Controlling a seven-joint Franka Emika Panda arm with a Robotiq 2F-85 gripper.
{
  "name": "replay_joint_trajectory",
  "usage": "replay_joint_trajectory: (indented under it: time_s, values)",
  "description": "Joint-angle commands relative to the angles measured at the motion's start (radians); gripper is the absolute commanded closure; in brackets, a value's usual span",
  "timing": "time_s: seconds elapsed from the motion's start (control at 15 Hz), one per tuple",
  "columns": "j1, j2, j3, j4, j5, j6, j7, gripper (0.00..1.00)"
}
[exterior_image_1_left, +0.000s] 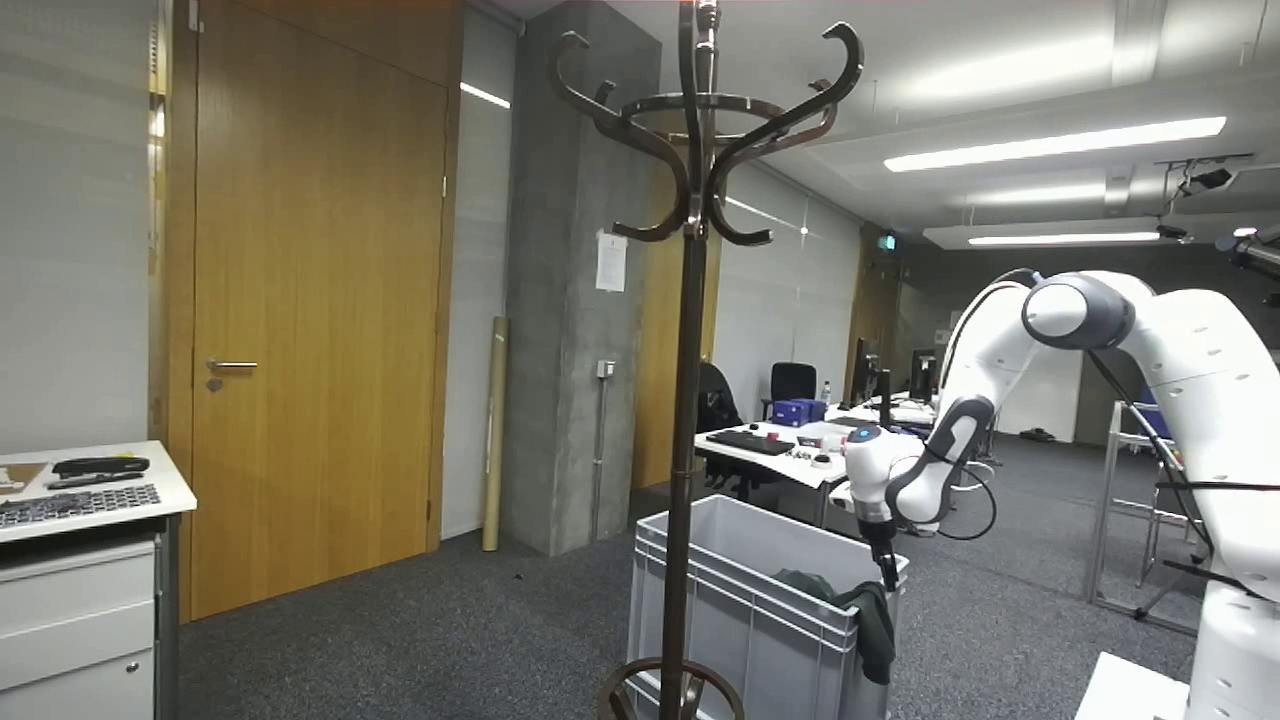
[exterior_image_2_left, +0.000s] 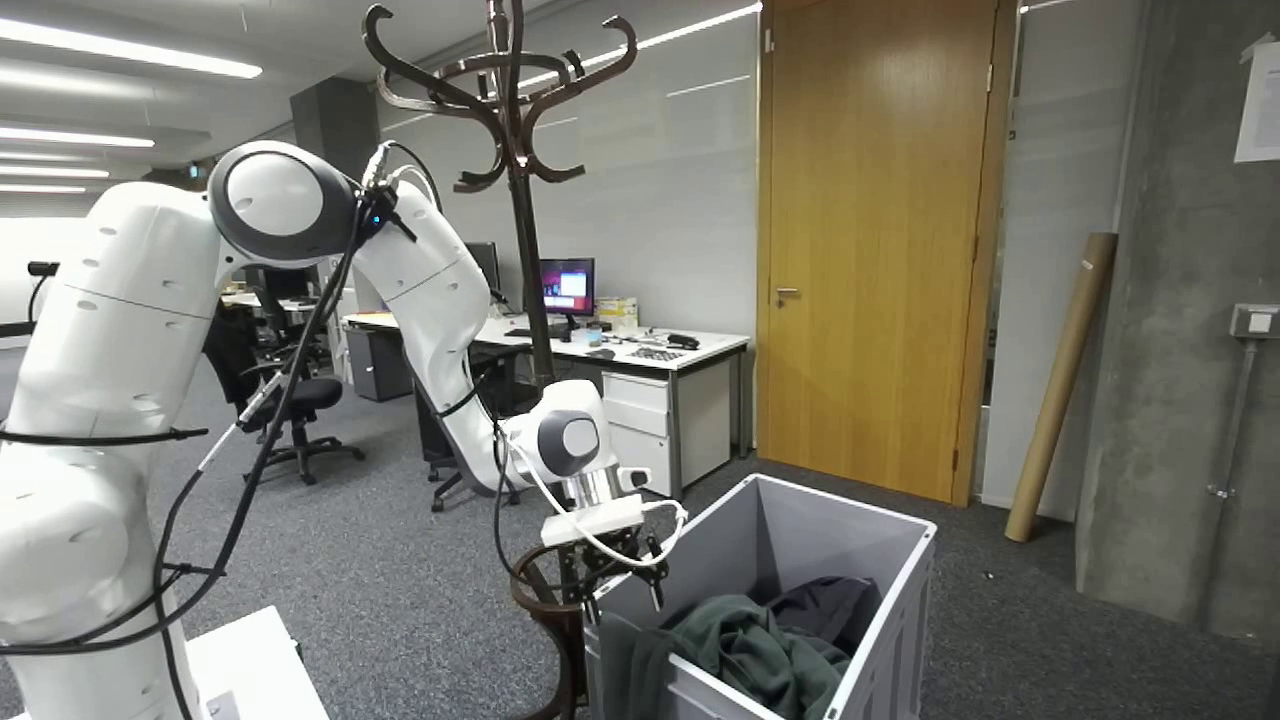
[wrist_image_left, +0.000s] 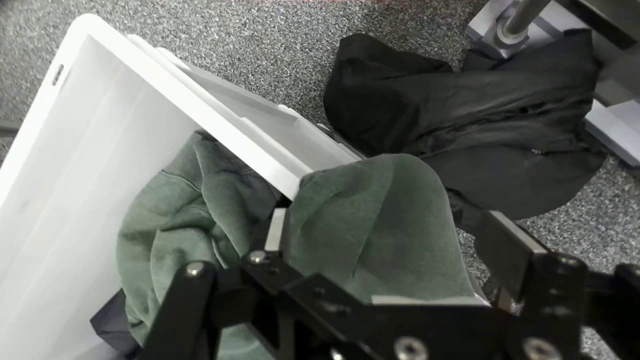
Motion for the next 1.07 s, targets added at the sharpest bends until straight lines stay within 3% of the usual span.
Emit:
replay_joint_trajectory:
  time_s: [0.0,0.4,0.47,0.53,0.67,1.0]
  values:
    - [-0.054,0.049,0.031,0.05,-0.069,0.022,-0.157,0.0]
    - [-0.099,0.108,0.058,0.089,-0.2,0.092,-0.356,0.0]
    - [-0.103,0.113,0.059,0.093,-0.223,0.109,-0.389,0.05]
    - [-0.107,0.121,0.061,0.097,-0.241,0.123,-0.417,0.28]
    - [-0.117,0.129,0.068,0.102,-0.262,0.137,-0.464,0.32]
    - [-0.121,0.141,0.071,0.112,-0.284,0.141,-0.544,0.69]
